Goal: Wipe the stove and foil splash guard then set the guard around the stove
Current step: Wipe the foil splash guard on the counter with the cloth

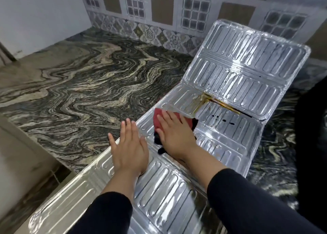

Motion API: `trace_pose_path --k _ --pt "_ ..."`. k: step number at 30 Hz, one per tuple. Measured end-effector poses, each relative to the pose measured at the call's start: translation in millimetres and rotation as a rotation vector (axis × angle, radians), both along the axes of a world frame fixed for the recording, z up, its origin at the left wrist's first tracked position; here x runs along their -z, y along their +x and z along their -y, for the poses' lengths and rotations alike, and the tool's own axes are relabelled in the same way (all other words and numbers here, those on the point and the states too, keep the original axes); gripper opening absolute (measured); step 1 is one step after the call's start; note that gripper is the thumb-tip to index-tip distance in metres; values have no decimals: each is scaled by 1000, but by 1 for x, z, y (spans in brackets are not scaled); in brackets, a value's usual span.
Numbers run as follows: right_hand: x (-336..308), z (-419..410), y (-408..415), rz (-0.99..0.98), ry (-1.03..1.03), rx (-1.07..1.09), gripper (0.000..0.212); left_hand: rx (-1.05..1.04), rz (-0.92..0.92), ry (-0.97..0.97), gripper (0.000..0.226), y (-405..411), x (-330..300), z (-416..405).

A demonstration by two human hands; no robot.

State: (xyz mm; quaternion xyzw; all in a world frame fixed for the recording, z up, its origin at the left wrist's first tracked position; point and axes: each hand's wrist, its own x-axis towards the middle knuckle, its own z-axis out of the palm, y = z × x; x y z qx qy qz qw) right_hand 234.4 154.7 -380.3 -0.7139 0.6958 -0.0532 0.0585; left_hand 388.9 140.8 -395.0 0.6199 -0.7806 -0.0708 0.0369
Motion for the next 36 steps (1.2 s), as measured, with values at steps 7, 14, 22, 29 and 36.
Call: trace_pose_path --k 7,14,22,29,36 --pt "2 -29 -84 -28 27 79 70 32 6 3 60 3 0 1" --pt "3 51 -127 -96 112 365 62 38 38 -18 60 3 6 5" --pt "0 21 -25 -32 45 47 59 30 44 -19 58 2 5 4" --pt "-1 -76 -81 -44 64 211 64 65 62 25 60 12 2 -1" --pt "-6 -96 -32 53 104 269 61 -29 104 8 60 28 -19 6"
